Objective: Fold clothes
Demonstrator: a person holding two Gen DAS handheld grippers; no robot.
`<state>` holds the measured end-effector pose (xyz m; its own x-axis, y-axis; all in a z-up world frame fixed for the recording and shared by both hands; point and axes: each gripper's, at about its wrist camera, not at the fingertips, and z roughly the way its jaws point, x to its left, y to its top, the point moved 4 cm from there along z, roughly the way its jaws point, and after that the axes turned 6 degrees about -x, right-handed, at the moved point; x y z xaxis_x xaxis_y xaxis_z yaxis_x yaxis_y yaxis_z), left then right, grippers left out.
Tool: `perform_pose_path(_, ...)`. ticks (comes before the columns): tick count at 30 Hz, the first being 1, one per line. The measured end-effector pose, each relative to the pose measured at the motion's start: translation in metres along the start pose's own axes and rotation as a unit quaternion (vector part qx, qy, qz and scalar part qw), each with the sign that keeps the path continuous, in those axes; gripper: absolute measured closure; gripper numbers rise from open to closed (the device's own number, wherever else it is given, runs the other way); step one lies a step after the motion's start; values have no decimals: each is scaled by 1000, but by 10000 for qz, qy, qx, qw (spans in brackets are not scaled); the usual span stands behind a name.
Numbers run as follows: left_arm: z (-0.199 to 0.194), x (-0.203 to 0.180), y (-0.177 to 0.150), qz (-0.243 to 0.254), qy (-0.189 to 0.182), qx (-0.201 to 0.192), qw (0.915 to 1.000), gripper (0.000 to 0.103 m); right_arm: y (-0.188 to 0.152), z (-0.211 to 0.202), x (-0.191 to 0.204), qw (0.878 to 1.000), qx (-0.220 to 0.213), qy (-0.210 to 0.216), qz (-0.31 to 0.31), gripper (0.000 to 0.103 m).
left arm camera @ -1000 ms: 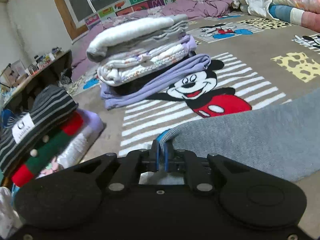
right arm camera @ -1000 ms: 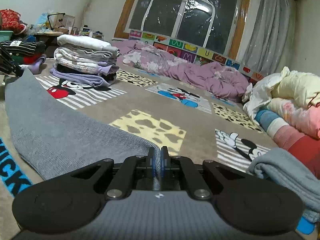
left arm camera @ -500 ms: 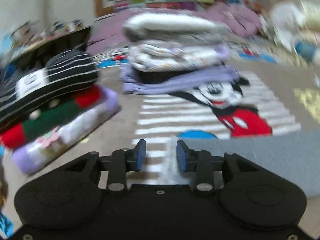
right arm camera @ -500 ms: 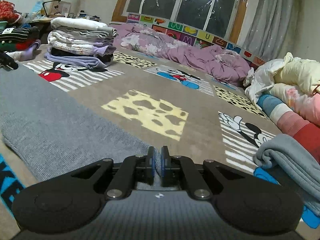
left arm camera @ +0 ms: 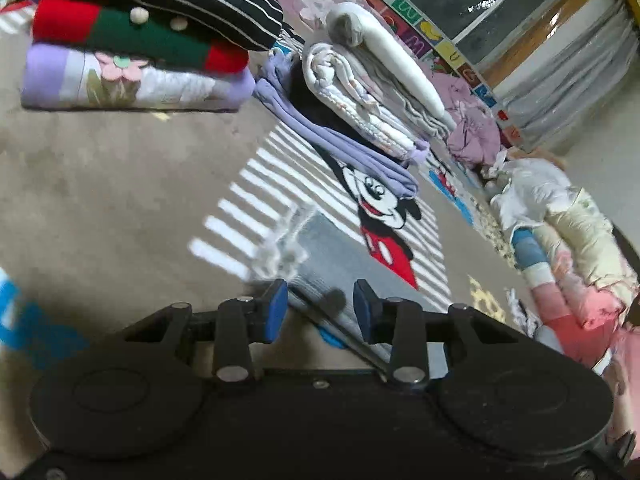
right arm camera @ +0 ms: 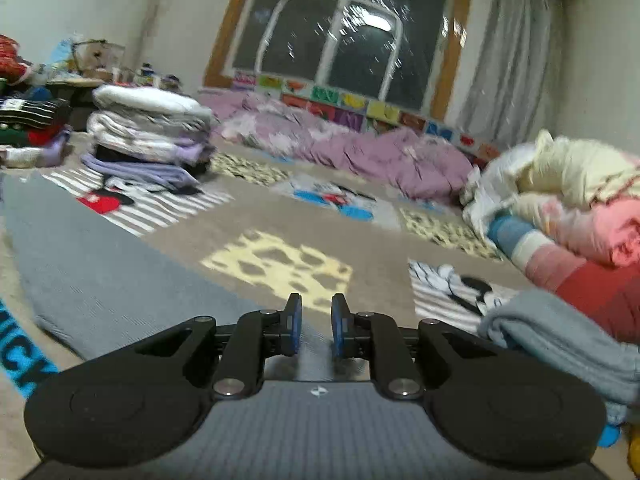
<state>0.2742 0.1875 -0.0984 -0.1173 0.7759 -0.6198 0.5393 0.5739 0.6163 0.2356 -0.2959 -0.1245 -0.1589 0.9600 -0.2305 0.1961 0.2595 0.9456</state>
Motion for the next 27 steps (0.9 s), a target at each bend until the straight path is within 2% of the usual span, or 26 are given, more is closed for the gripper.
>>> perform_pose_path(3,1,1,1,-225,-90,-39,9997,74,-1,0,14,9994,89,321,-67,85)
perform_pose_path(7,1,2,2,-510,-313,-2,9982,74,-12,13,25,9972,489,542,-156,83)
perform_pose_path(14,12,9,-1,-748,-202,95,9969,74,-15,16,24,9967,554,585,8,79)
perform_pose_path(20,5,21,0,-1140,-171,112,9933,74,-22,23,17,9962,703,483,193,76)
perform_pose_path(27,8,23,-1,-1257,-109,187,9918,74,-24,25,15,9958,744,483,247,76)
